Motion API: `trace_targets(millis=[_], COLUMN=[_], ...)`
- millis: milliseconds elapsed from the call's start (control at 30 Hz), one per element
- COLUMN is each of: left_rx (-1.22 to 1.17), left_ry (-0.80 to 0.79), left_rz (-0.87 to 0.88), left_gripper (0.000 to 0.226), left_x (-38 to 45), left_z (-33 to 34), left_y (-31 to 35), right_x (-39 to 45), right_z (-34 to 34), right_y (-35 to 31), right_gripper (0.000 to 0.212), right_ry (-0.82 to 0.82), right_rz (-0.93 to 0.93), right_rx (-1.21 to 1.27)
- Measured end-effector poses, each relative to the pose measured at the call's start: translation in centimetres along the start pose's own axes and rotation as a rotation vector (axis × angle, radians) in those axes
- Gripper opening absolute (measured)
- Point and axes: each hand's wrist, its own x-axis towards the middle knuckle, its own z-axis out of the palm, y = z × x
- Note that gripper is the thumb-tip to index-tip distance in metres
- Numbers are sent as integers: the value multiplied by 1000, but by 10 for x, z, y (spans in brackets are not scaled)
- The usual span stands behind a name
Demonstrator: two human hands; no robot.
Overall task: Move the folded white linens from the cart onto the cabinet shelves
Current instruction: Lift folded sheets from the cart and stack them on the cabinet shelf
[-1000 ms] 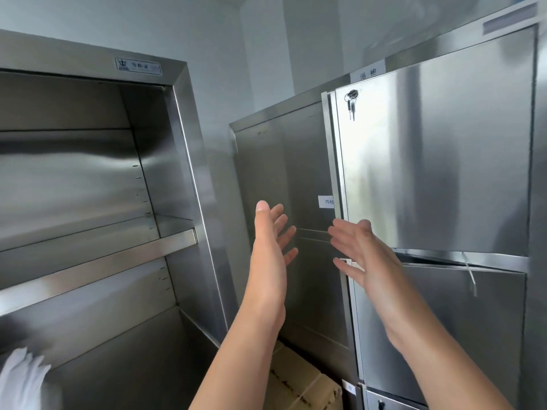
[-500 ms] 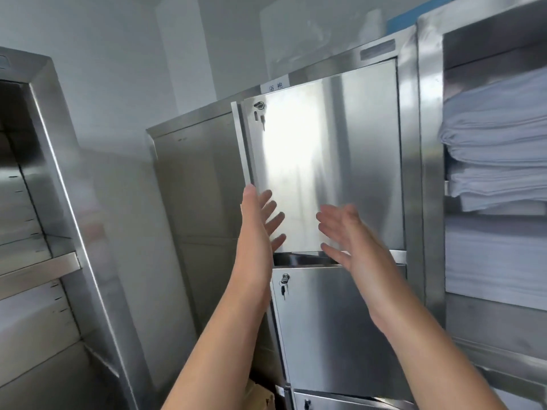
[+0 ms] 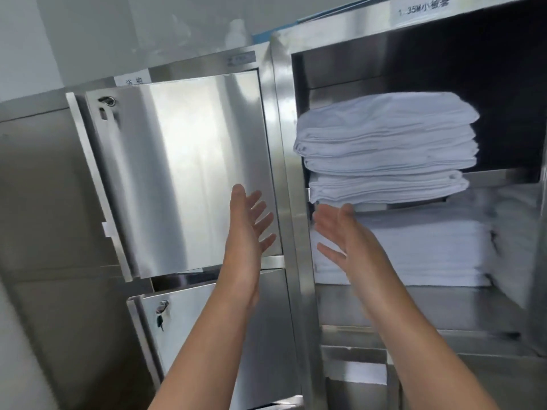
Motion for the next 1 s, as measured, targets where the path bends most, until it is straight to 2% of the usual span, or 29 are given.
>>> trace_targets(millis=[133, 367, 567, 733, 1000], left_rx=[-38, -86, -134, -152, -78], left_ry=[-64, -177, -225, -216, -222], left_rz=[-12, -6, 39, 53, 98], left_gripper=[59, 60, 59, 56, 59], left_x=[24, 80, 123, 153, 168], left_z=[19, 41, 42, 37, 50], left_y=[-11, -8, -2, -6, 7], right_x=[15, 58, 91, 109, 132], right_z=[-21, -32, -29, -30, -36], right_y=[-5, -15, -22, -8, -24], right_gripper=[55, 33, 51, 54, 47], right_ry=[86, 222, 271, 291, 317], right_rz=[-1, -130, -191, -282, -372], right_rx=[-28, -152, -225, -330, -444])
